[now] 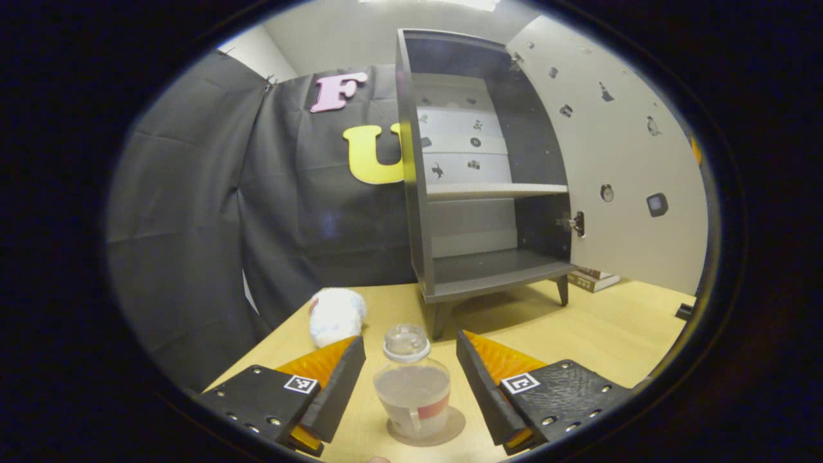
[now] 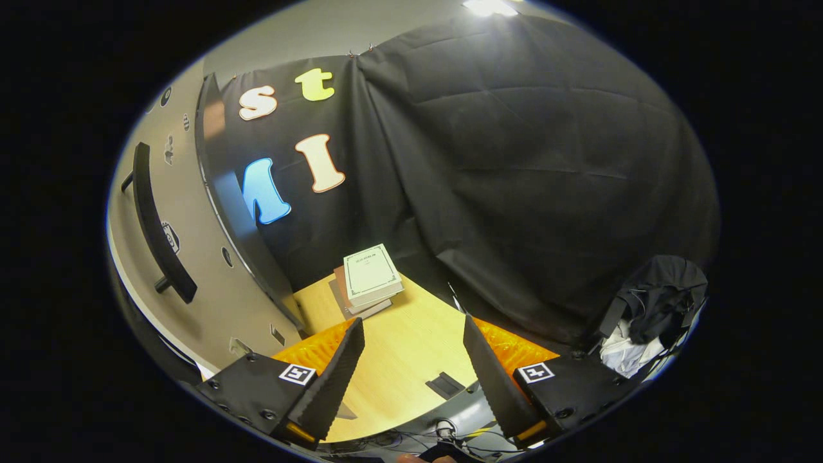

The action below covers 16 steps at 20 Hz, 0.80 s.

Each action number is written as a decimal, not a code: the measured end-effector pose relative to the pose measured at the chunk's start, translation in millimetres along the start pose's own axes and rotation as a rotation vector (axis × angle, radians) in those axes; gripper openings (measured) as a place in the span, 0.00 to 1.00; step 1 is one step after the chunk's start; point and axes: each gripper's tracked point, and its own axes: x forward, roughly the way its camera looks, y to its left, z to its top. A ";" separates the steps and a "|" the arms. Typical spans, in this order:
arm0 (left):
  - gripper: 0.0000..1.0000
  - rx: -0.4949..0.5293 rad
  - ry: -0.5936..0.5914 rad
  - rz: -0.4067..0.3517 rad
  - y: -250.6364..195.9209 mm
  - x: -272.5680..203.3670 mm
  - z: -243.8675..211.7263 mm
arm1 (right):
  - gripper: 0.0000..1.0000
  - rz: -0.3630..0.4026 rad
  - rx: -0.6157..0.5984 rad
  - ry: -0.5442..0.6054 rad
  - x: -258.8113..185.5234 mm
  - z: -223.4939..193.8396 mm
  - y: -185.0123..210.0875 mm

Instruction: Open the cabinet door with the right hand, grasp the bottle in the cabinet with the left hand and place it on the coaster, then close the cabinet door with the right hand.

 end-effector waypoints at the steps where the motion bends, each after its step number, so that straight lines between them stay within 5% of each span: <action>1: 0.86 0.005 -0.013 0.008 2.1 -6.4 14.1 | 0.98 -0.006 -0.013 -0.012 0.7 2.3 -3.5; 16: 0.87 -0.090 -0.119 0.137 -37.8 -85.6 164.5 | 0.98 0.176 -0.103 -0.082 34.1 32.9 11.5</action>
